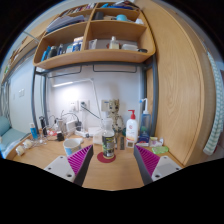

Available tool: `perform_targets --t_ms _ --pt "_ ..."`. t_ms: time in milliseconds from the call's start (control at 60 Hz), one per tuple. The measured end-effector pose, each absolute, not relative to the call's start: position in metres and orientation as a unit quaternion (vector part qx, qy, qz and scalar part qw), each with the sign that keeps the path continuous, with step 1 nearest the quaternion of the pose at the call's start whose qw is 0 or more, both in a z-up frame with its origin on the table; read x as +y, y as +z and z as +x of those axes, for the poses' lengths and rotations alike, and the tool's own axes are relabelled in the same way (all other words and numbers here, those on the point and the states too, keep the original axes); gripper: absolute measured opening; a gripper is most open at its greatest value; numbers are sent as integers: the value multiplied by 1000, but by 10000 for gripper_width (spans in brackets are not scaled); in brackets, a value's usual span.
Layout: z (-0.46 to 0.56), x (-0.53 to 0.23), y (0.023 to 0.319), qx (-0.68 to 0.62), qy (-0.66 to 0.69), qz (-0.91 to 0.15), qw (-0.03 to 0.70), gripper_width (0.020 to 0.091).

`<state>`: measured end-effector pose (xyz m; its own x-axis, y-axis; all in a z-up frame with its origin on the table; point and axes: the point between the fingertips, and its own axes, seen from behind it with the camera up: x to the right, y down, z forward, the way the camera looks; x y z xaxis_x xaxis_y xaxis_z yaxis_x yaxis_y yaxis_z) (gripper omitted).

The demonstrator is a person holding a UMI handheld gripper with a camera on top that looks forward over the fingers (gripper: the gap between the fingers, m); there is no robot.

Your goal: Pour water

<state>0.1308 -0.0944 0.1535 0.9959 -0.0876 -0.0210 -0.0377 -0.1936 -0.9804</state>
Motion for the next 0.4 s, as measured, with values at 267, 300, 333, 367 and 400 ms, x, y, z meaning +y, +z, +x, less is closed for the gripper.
perform_targets --t_ms 267,300,333,367,400 --pt "120 -109 160 30 -15 -765 643 833" --pt "120 -109 160 31 -14 -765 643 831" --pt "120 -109 160 34 -13 -765 643 833" --pt "121 -108 158 37 -13 -764 644 831" --pt "121 -107 157 39 -12 -765 642 830"
